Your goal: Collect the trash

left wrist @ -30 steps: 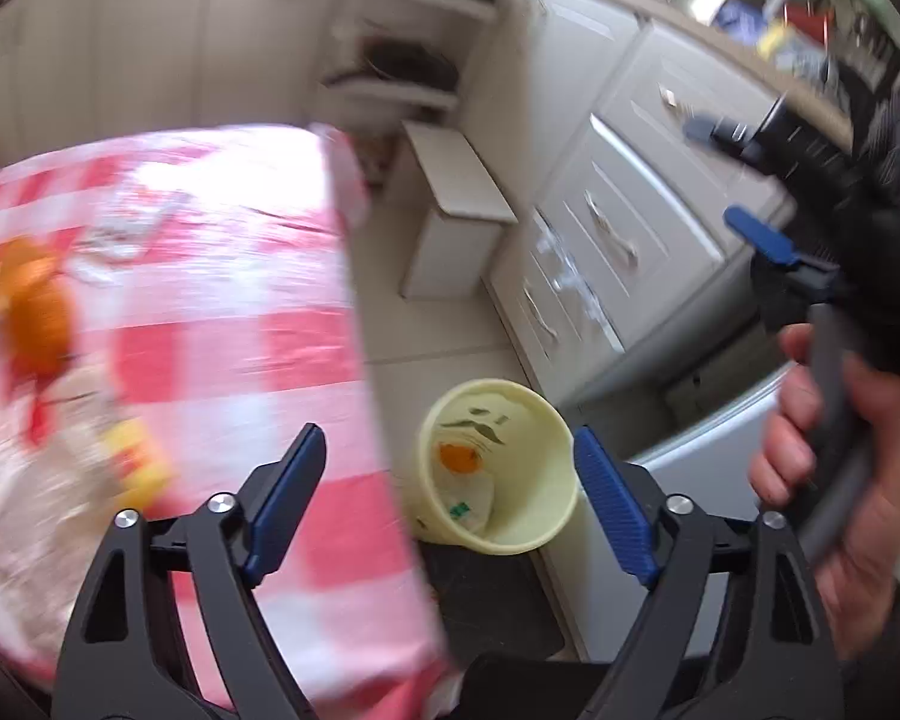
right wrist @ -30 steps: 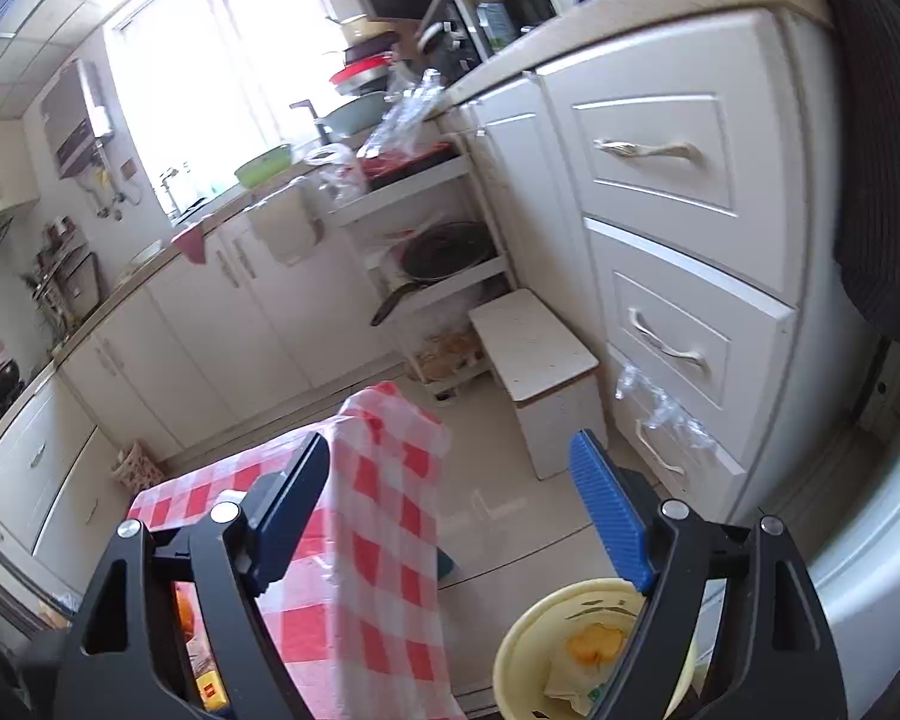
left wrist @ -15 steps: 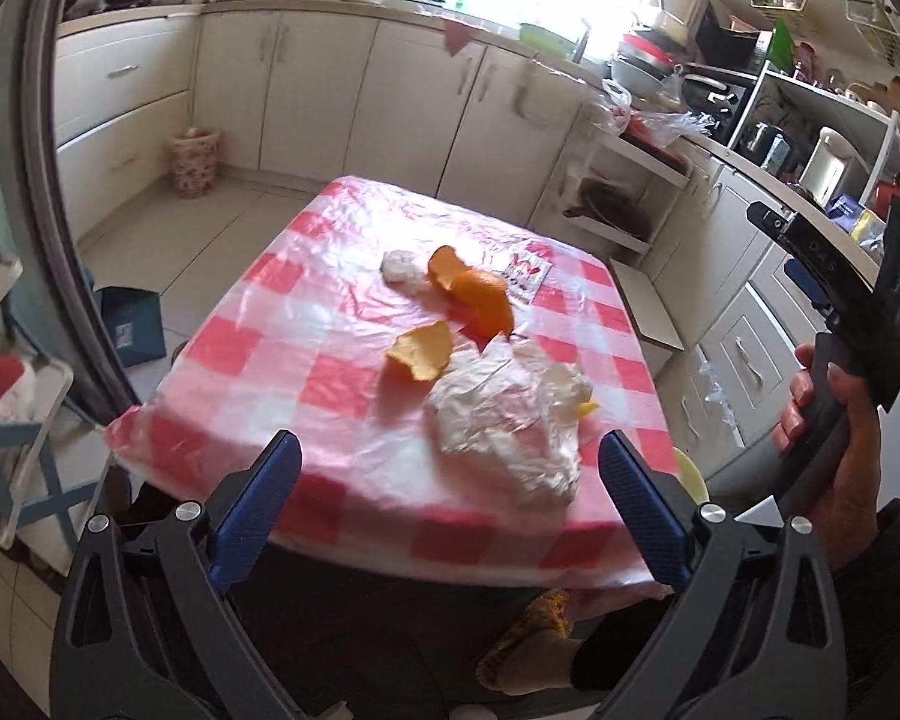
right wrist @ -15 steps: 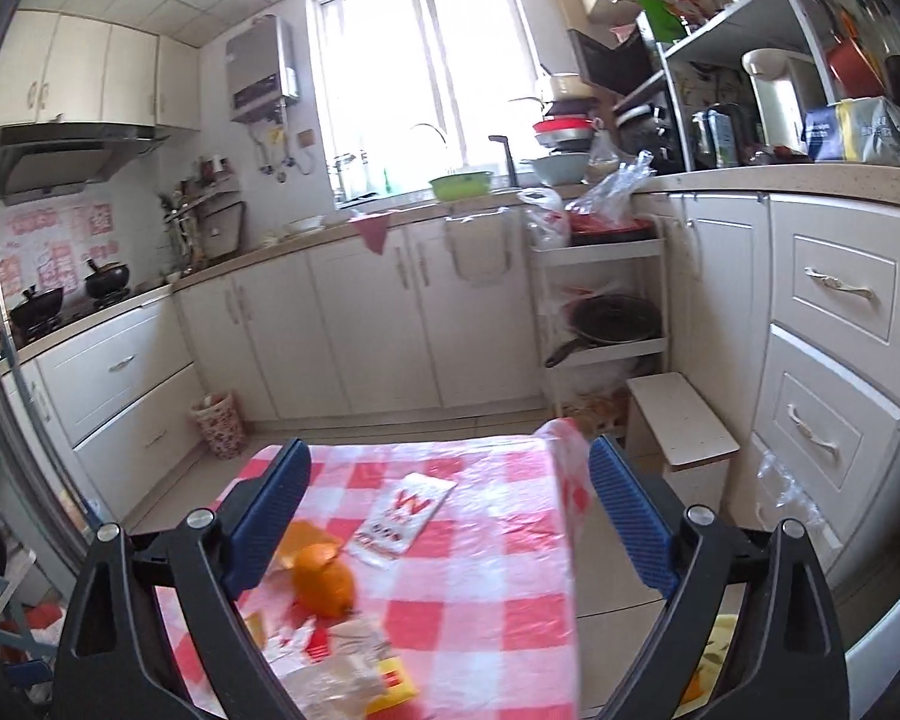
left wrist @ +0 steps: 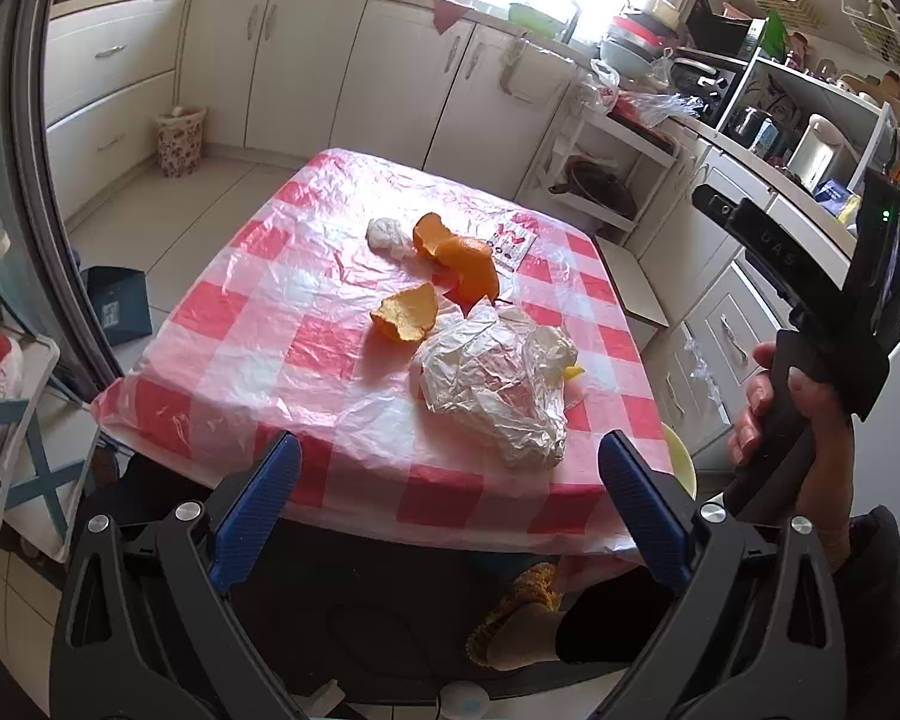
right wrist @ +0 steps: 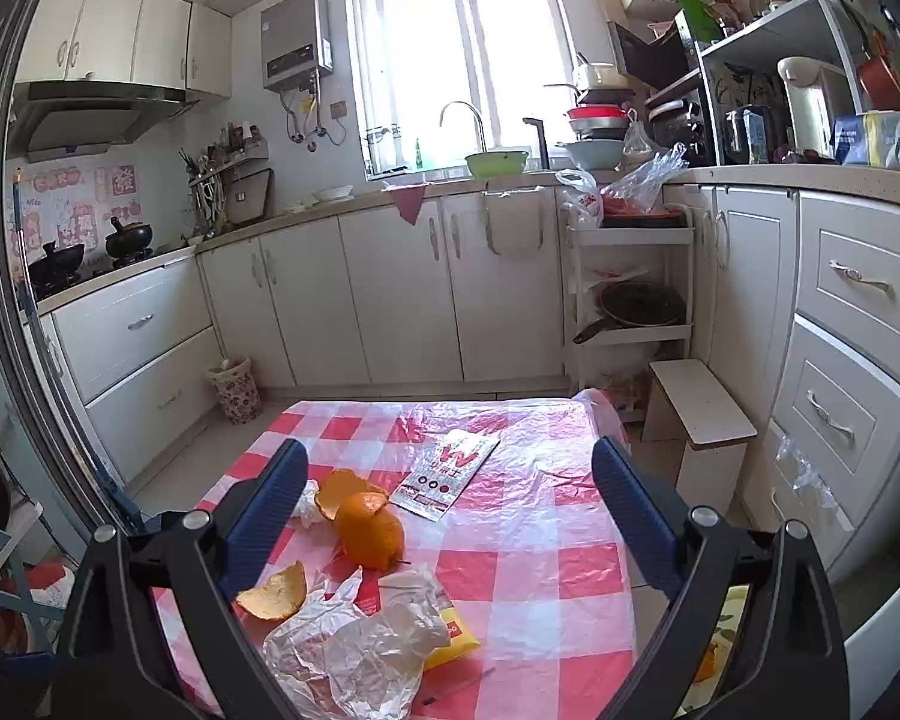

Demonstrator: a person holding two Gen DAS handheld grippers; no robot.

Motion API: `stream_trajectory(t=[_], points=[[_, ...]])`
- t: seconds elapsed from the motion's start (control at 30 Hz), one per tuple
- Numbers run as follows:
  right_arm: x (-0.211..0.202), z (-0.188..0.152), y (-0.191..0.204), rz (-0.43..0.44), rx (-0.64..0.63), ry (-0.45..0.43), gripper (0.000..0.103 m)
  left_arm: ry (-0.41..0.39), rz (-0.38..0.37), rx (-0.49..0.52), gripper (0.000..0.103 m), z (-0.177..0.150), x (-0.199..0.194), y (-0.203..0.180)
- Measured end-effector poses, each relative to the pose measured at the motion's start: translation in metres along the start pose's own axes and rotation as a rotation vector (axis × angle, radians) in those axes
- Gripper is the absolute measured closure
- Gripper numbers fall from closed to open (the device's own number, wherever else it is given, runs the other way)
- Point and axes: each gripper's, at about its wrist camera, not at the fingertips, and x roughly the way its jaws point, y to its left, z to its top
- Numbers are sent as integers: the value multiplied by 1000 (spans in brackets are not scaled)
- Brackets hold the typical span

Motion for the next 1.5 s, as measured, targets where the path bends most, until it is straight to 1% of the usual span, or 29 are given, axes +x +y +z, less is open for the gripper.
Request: stream_trajectory(t=[0.13, 0.27, 0.53, 0.87, 1.5], points=[[2, 0, -4, 1, 23, 10, 11, 0, 7, 1, 8, 0, 2, -1], [2, -2, 1, 2, 5, 10, 11, 4, 7, 8, 8, -1, 4, -3], [2, -4, 9, -1, -34, 12, 11, 8, 8, -12, 8, 0, 4, 2], [2, -5, 9, -2, -32, 10, 11, 0, 12, -13, 8, 1, 1, 4], [2, -6, 12, -4, -32, 10, 11, 8, 11, -23, 8, 1, 3, 7]])
